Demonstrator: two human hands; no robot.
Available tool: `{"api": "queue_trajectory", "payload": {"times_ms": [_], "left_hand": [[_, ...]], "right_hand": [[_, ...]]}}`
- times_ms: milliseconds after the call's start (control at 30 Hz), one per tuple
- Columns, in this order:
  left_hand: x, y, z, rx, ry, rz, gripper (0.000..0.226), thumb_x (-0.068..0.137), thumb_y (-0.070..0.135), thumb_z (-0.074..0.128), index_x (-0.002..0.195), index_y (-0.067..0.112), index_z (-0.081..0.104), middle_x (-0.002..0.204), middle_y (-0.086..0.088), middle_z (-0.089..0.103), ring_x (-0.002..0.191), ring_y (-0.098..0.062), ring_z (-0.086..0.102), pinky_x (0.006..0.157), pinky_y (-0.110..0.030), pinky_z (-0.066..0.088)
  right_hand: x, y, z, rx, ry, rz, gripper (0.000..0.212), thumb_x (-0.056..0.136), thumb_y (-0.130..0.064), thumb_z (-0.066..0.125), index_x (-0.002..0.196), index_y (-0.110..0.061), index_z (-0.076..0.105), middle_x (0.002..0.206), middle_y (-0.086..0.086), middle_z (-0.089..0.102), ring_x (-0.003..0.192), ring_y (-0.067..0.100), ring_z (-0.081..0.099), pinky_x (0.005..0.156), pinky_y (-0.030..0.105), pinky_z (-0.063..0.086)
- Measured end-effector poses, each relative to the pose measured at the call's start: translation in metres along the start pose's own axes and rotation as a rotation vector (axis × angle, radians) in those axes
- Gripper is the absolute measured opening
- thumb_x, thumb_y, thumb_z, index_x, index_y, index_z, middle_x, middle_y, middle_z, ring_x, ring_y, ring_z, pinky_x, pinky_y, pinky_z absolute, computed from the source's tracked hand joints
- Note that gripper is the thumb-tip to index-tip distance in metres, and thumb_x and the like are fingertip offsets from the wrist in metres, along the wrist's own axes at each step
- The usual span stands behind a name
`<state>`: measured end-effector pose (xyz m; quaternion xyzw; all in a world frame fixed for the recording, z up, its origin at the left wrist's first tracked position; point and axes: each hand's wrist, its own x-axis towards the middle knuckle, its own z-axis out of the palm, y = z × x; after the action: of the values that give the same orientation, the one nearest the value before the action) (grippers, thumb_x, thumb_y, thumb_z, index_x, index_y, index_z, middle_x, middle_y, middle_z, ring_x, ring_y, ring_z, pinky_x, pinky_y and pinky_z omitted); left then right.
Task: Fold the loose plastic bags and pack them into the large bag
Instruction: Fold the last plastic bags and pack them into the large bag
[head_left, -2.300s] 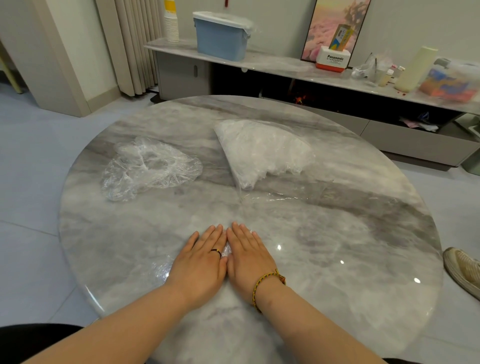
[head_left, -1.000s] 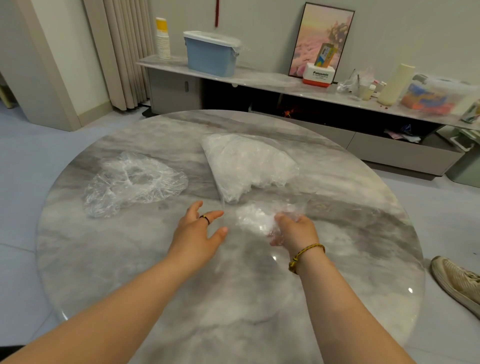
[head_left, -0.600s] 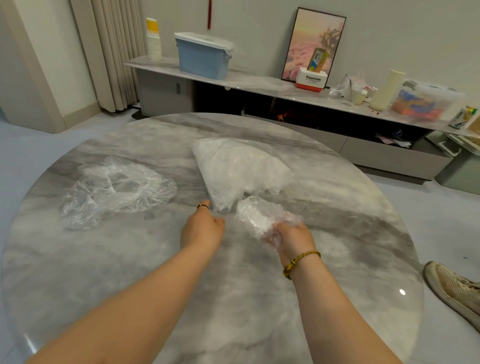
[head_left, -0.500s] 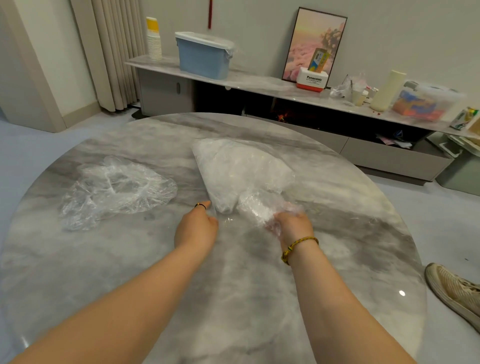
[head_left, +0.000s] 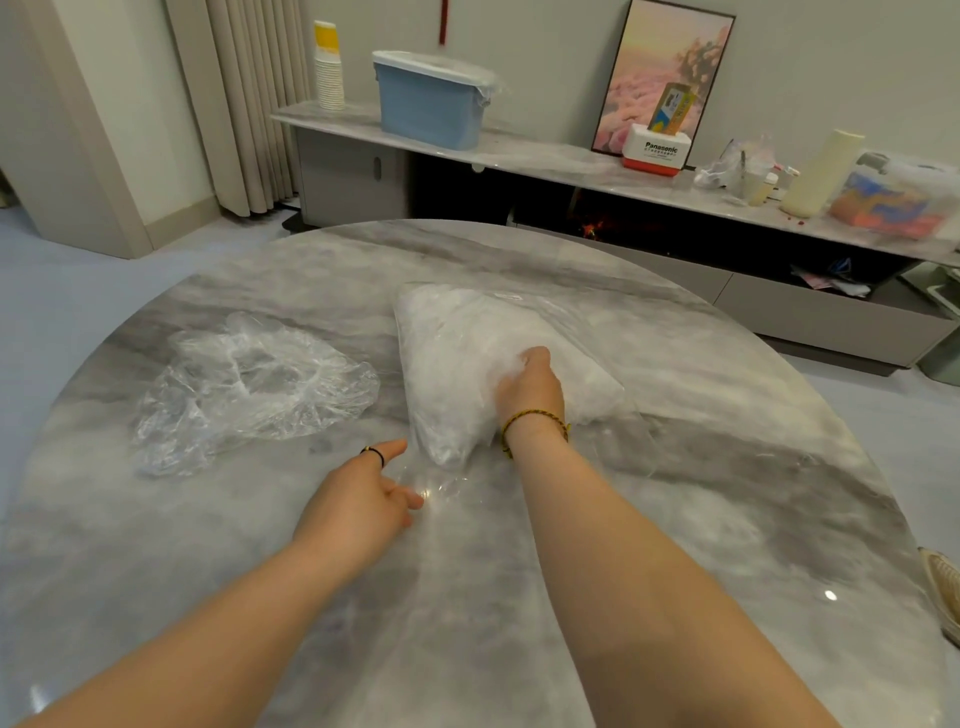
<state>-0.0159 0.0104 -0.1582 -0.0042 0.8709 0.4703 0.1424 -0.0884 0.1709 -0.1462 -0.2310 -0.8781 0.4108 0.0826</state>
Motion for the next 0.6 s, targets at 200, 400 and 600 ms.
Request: {"api": "queue_trajectory", "payload": {"times_ms": [200, 400, 600], "left_hand": [[0.008, -0.007, -0.003, 0.008, 0.009, 0.002, 0.051, 0.091, 0.009, 0.05, 0.137, 0.024, 0.038, 0.074, 0.016, 0.063, 0.074, -0.001, 0.061, 0.053, -0.018, 0.036], [0.01, -0.006, -0.001, -0.013, 0.009, 0.012, 0.05, 0.091, 0.009, 0.048, 0.138, 0.024, 0.037, 0.074, 0.016, 0.064, 0.074, 0.0, 0.06, 0.056, -0.017, 0.039], [0.006, -0.005, 0.0, -0.018, -0.003, 0.034, 0.052, 0.09, 0.013, 0.052, 0.139, 0.023, 0.036, 0.075, 0.014, 0.064, 0.083, -0.012, 0.062, 0.066, -0.023, 0.042]], "right_hand": [[0.01, 0.0, 0.006, -0.592, 0.093, -0.122, 0.036, 0.093, -0.003, 0.035, 0.129, -0.007, 0.031, 0.125, 0.01, 0.048, 0.111, 0.026, 0.05, 0.082, 0.032, 0.04], [0.01, -0.001, 0.005, 0.137, 0.004, 0.137, 0.039, 0.092, -0.011, 0.048, 0.127, -0.006, 0.033, 0.105, 0.011, 0.054, 0.088, 0.025, 0.05, 0.078, 0.03, 0.04], [0.003, 0.012, -0.011, 0.64, 0.051, 0.278, 0.049, 0.089, -0.003, 0.047, 0.136, -0.004, 0.035, 0.113, 0.016, 0.05, 0.083, 0.022, 0.051, 0.063, 0.02, 0.039]]}}
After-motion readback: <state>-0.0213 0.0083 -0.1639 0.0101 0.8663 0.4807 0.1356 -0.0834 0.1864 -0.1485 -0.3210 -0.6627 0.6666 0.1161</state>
